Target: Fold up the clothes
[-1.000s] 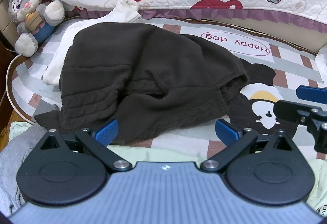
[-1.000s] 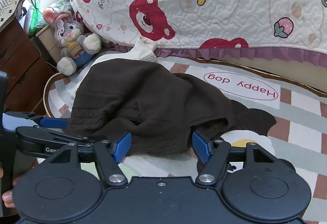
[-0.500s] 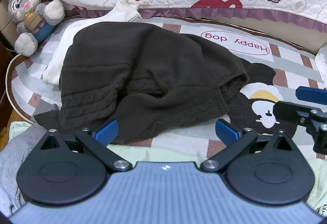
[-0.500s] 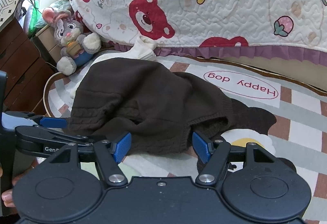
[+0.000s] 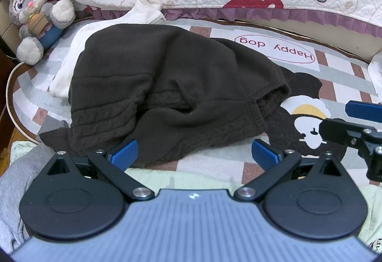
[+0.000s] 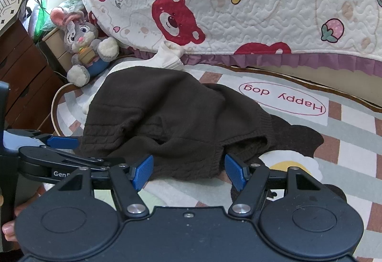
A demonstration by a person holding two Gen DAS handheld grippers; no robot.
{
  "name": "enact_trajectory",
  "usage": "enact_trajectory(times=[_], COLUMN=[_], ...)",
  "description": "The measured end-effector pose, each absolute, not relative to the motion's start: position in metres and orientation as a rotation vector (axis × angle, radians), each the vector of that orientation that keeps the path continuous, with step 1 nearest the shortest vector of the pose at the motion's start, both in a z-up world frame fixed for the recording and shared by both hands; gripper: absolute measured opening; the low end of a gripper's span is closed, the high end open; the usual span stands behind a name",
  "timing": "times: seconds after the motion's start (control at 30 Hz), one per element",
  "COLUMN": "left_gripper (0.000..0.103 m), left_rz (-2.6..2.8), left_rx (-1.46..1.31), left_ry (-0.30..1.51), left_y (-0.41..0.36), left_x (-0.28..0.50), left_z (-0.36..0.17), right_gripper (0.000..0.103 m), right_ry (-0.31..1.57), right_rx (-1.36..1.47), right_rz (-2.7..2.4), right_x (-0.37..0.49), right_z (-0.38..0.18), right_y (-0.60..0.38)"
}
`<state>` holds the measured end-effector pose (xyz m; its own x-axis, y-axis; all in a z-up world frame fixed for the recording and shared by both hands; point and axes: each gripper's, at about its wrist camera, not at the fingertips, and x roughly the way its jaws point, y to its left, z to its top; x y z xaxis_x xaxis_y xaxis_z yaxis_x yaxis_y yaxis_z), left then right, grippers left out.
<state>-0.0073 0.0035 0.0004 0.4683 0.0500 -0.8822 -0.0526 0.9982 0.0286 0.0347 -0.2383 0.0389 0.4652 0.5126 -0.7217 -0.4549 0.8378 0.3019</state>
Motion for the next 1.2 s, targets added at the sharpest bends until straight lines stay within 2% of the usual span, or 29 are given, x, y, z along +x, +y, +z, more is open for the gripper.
enact_trajectory(times=[0.37, 0.5, 0.53, 0.63, 0.77, 0.9, 1.13, 1.17, 1.2], left_gripper=[0.103, 0.103, 0.103, 0.103, 0.101, 0.101, 0.101, 0.098, 0.08], left_rz=[0.083, 0.148, 0.158, 0.2, 0.276, 0.362, 0.401, 0.39, 0.375], left_rx=[-0.087, -0.08, -0.076, -0.07, -0.093, -0.047, 0.104, 0.095, 0.087], left_ry=[1.052, 0.986, 0.974, 0.951, 0.928, 0.921, 0.933, 0.944, 0.96], left_y=[0.037, 0.051, 0.055, 0.067, 0.096, 0.118, 0.112, 0.11, 0.107], left_x=[-0.019, -0.024, -0.025, -0.023, -0.017, -0.004, 0.044, 0.054, 0.062], left_z=[-0.017, -0.026, -0.029, -0.04, -0.052, -0.067, -0.11, -0.114, -0.117], right_gripper=[0.072, 0.084, 0.084, 0.085, 0.085, 0.084, 0.084, 0.084, 0.084], right_ry=[0.878, 0.886, 0.887, 0.945, 1.114, 1.117, 1.197, 1.216, 1.224], right_rx=[-0.059, 0.022, 0.042, 0.148, 0.329, 0.525, 0.581, 0.625, 0.653], right_rz=[0.622, 0.636, 0.64, 0.633, 0.554, 0.612, 0.497, 0.505, 0.509], right_x=[0.02, 0.031, 0.034, 0.057, 0.09, 0.095, 0.105, 0.105, 0.105], right_z=[0.034, 0.02, 0.016, -0.02, -0.079, -0.093, -0.149, -0.156, -0.162], right_y=[-0.237, -0.244, -0.246, -0.245, -0.246, -0.256, -0.263, -0.264, -0.263])
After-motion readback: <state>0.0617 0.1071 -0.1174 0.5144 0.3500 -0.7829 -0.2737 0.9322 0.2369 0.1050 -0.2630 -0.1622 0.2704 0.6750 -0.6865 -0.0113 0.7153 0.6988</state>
